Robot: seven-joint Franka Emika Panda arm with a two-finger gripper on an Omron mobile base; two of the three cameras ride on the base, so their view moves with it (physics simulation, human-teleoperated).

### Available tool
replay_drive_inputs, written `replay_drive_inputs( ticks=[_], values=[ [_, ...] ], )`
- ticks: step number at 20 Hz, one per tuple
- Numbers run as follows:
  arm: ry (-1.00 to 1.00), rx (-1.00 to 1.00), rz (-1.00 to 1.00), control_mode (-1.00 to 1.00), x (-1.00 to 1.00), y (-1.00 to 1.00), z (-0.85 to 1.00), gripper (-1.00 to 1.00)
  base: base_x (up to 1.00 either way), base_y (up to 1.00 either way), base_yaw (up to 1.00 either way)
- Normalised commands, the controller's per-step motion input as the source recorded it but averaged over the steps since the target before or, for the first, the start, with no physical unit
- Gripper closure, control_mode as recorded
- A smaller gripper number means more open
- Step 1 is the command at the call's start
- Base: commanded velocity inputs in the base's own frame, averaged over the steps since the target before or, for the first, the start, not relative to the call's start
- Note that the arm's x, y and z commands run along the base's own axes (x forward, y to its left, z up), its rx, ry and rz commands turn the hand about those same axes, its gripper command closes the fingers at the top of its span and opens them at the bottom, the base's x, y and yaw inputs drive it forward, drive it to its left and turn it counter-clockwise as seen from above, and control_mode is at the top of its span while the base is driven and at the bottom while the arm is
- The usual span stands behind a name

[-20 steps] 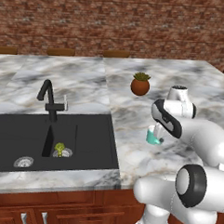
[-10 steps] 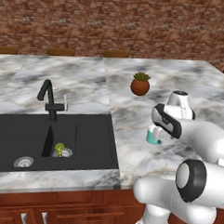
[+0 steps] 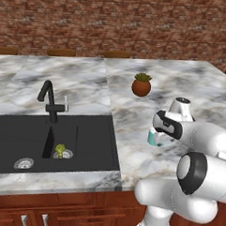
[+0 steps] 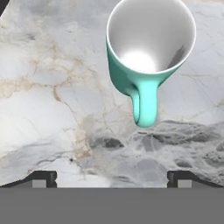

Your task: Clear the mugs and bowl far away from the sink.

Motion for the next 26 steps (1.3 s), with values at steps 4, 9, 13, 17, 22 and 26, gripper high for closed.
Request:
replay_drive_inputs(
  ticks=[4, 9, 13, 17, 22, 26],
  values=[
    [-0.06, 0.0, 0.0, -1.0, 0.28, -0.13, -0.19, -1.0, 0.0, 0.0, 0.0],
    [-0.06, 0.0, 0.0, -1.0, 0.33, -0.01, -0.14, -1.0, 0.0, 0.0, 0.0],
    [-0.05, 0.0, 0.0, -1.0, 0.41, 0.0, -0.1, -1.0, 0.0, 0.0, 0.0],
    [-0.04, 0.0, 0.0, -1.0, 0.37, 0.0, -0.13, -1.0, 0.0, 0.0, 0.0],
    [-0.04, 0.0, 0.0, -1.0, 0.32, -0.06, -0.17, -1.0, 0.0, 0.0, 0.0],
    [-0.04, 0.0, 0.0, -1.0, 0.26, -0.09, -0.19, -1.0, 0.0, 0.0, 0.0]
  ],
)
